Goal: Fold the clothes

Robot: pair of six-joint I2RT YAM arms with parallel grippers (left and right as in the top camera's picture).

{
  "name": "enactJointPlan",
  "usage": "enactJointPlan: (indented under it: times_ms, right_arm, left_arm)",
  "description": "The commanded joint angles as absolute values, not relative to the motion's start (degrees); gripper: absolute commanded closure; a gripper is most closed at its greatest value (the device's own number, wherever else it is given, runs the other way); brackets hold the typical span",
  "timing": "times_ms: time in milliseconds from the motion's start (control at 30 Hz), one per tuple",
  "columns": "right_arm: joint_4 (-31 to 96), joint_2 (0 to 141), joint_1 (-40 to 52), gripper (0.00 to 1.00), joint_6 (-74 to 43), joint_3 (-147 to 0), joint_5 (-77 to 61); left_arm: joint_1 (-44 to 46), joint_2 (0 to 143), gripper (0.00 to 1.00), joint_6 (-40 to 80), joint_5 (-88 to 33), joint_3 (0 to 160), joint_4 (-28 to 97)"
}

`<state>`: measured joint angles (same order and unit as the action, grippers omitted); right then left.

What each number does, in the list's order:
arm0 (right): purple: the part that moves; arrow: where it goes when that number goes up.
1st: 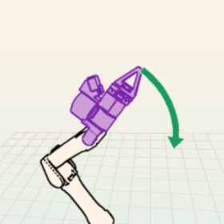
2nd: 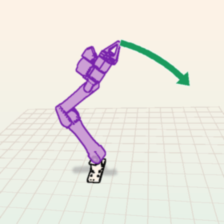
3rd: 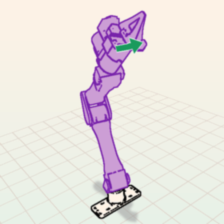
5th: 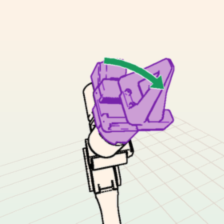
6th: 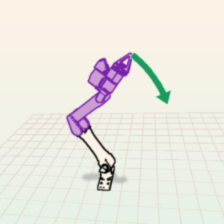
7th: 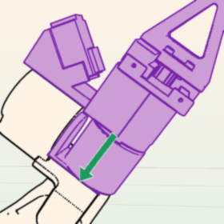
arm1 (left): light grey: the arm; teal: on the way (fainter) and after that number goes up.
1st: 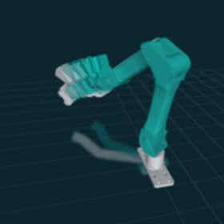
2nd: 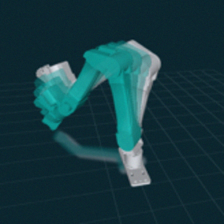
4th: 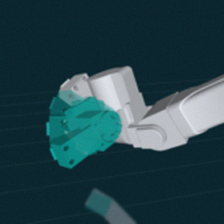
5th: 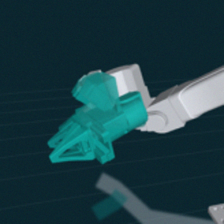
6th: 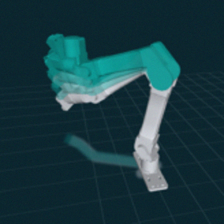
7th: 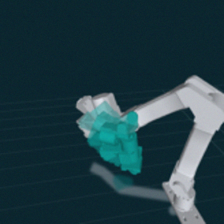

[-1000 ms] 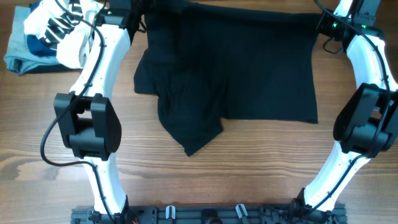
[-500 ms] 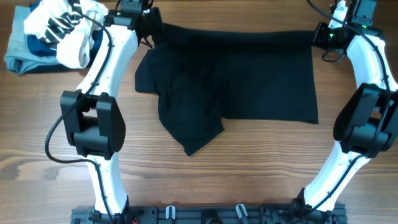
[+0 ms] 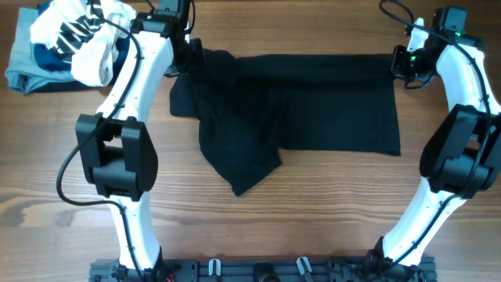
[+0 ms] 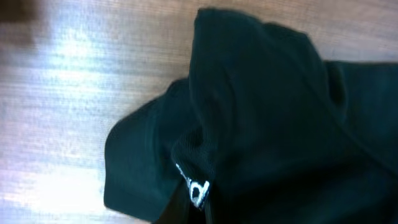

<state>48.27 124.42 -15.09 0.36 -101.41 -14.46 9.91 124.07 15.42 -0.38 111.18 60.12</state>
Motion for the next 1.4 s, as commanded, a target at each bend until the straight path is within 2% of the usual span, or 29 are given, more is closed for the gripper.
enactJointPlan:
  times_ms: [0,100,133,167,200,233,267,433,533,567,600,633,733,1000,1133,1267,1367]
  right_arm:
    - [48.2,125.0,-15.6,0.96,1.6,-100.7,-12.9]
    - [48.4,125.3,-15.6,0.95,1.6,-100.7,-12.9]
    - [48.5,125.3,-15.6,0.89,1.6,-100.7,-12.9]
    - [48.5,125.3,-15.6,0.74,1.6,-100.7,-12.9]
    - [48.5,125.3,-15.6,0.49,1.5,-100.7,-12.9]
    - [48.5,125.3,-15.6,0.38,1.6,-100.7,-12.9]
    - [48.5,125.3,-15.6,0.36,1.5,-100.7,-12.9]
    - [48.6,125.3,-15.6,0.29,1.5,-100.7,-13.0]
    - [48.5,125.0,-15.6,0.25,0.8,-101.0,-13.8]
    - [49.0,124.4,-15.6,0.2,-0.4,-101.3,-15.0]
    - [50.2,123.2,-15.7,0.07,-1.3,-101.7,-16.9]
    - [51.4,121.6,-15.7,0.0,-2.9,-101.8,-18.0]
    - [55.4,114.8,-15.6,0.0,-9.0,-101.8,-18.5]
    - [72.7,98.2,-15.6,0.0,-15.7,-101.8,-15.8]
    - [80.1,95.8,-15.6,0.0,-18.3,-101.5,-9.3]
    - [80.2,95.5,-15.6,0.0,-18.6,-97.1,-8.2]
    - [76.1,95.5,-15.6,0.01,-19.5,-91.0,-11.2]
  left_arm:
    - [9.6,125.8,0.96,15.9,-0.6,111.5,61.0]
    - [9.6,126.0,0.96,15.9,-0.6,110.0,60.9]
    - [9.6,126.1,0.89,15.9,-0.6,109.4,60.7]
    - [9.6,126.1,0.79,15.9,-0.6,108.7,60.7]
    - [9.6,126.1,0.63,15.9,-0.6,108.2,60.7]
    - [9.6,126.1,0.51,15.9,-0.6,107.8,60.7]
    - [9.6,126.1,0.46,15.9,-0.6,107.7,60.9]
    - [9.6,126.1,0.33,15.9,-0.6,107.7,60.9]
    - [9.6,126.0,0.17,15.2,-0.3,107.7,60.2]
    - [9.6,125.6,0.12,15.2,0.1,108.2,60.0]
    - [9.6,125.0,0.09,15.3,0.0,109.1,60.8]
    - [9.6,123.9,0.08,15.2,0.0,110.1,61.9]
    - [9.6,117.2,0.0,15.3,-1.2,111.8,65.2]
    - [10.8,106.6,0.01,25.8,-5.2,111.8,81.5]
    - [16.4,106.7,0.02,29.1,-5.4,109.8,87.3]
    - [23.1,106.7,0.02,32.1,-3.3,102.6,86.4]
    - [27.0,106.7,0.07,36.6,-2.6,91.1,81.4]
